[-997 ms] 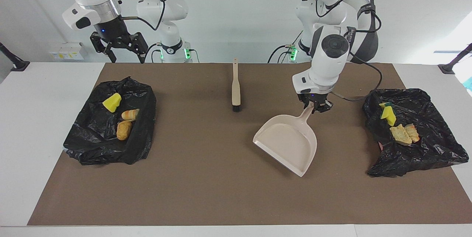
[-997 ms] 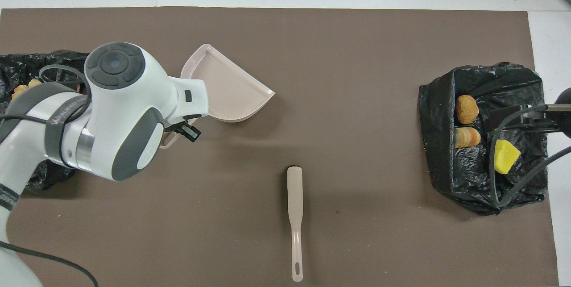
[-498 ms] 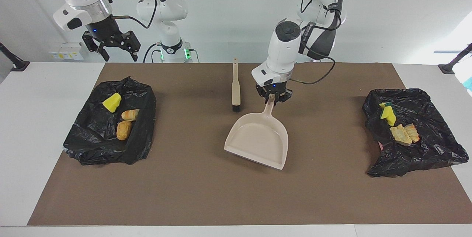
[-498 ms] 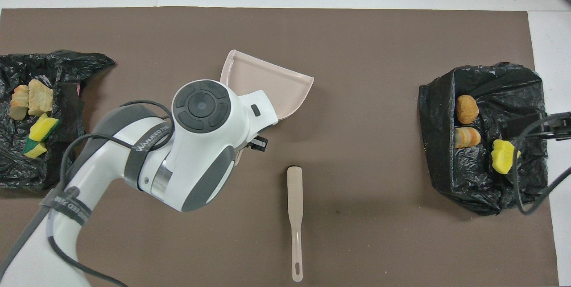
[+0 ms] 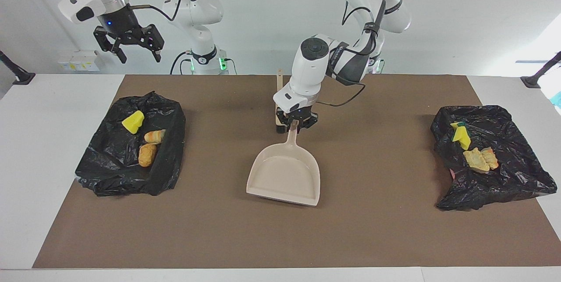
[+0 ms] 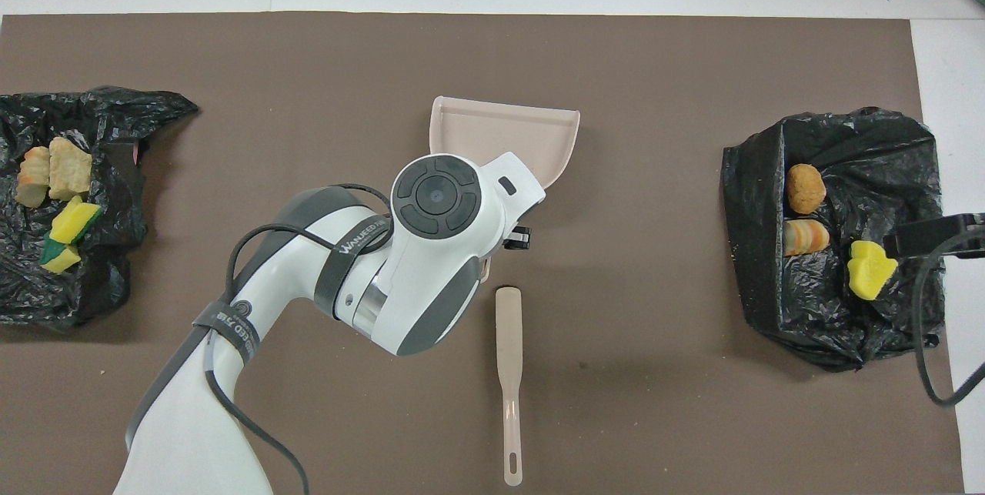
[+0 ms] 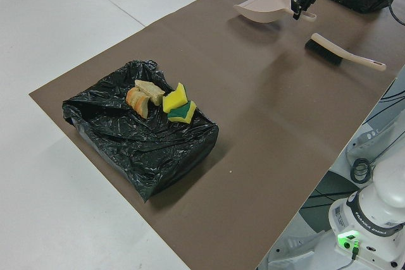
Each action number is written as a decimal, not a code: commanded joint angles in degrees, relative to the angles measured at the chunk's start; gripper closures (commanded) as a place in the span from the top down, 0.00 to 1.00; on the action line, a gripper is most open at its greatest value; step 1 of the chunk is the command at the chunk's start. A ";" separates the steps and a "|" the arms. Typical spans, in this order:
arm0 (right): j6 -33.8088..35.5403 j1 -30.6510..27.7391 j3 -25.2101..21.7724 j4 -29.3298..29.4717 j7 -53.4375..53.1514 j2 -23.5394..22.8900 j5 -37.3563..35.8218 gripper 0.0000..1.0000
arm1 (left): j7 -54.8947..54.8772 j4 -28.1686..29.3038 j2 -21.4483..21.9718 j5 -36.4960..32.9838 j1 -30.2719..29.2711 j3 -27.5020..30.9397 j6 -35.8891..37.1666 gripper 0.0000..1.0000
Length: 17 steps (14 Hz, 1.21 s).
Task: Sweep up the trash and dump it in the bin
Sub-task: 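Lower the dustpan onto the mat beside the brush with the left gripper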
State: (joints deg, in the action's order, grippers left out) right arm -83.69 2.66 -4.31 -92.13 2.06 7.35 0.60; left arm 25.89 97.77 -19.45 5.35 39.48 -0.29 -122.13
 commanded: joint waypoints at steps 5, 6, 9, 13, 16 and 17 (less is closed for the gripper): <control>-0.24 0.15 0.45 -0.94 1.10 0.82 -0.60 1.00 | 4.17 -0.65 -3.49 -5.08 4.29 1.34 -0.92 0.36; -0.42 0.15 0.45 -1.12 1.10 0.82 -0.51 1.00 | 3.74 -0.48 -3.14 -5.69 3.85 1.43 -0.92 0.99; -0.42 0.15 0.45 -1.64 1.28 0.91 -0.51 1.00 | 2.60 -0.56 -0.51 -5.79 0.87 1.69 1.00 1.00; -0.42 0.15 0.45 -1.74 1.28 1.09 -0.51 1.00 | 2.33 -0.91 1.61 -5.26 -6.24 1.78 3.03 1.00; -0.69 0.06 0.45 -1.74 1.19 1.00 -0.51 1.00 | 1.19 -1.18 3.36 -5.35 -9.77 1.87 3.39 1.00; -0.77 0.15 0.45 -1.74 1.10 1.00 -0.51 1.00 | -1.34 -1.09 4.33 -5.35 -11.34 1.87 3.56 1.00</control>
State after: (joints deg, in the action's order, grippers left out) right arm -83.68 2.94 -4.06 -92.61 2.06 7.35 0.60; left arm 26.89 96.34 -17.32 0.63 30.10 1.97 -120.13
